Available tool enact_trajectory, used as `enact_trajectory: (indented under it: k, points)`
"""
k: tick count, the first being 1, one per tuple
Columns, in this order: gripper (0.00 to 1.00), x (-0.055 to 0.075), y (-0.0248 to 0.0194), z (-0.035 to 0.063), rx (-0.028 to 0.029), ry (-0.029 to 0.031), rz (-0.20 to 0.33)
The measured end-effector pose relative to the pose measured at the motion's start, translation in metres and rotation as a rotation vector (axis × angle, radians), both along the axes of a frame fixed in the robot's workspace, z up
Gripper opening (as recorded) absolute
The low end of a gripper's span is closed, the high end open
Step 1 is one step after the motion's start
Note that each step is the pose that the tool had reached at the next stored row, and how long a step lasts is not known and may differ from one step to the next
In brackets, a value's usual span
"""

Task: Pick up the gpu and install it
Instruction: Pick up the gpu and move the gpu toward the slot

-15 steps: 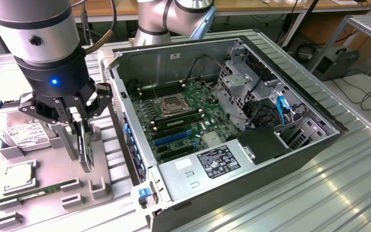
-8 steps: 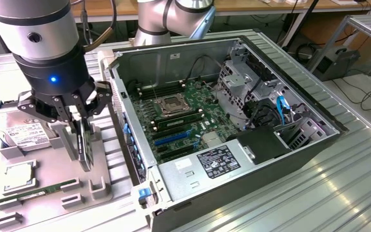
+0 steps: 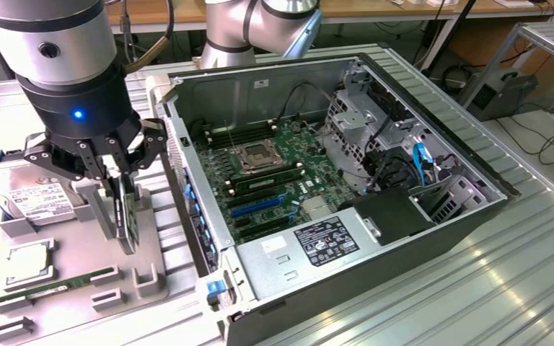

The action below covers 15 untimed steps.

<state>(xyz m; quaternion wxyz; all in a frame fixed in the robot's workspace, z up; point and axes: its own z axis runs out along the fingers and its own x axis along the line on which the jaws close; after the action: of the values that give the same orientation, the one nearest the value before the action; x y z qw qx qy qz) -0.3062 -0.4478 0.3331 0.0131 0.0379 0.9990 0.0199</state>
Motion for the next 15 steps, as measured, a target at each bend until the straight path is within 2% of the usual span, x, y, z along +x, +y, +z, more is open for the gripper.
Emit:
enact_trajectory:
  k: [15]
  points:
    - [0.26, 0.0000, 0.0000, 0.0082, 0.0001, 0.0000, 0.000]
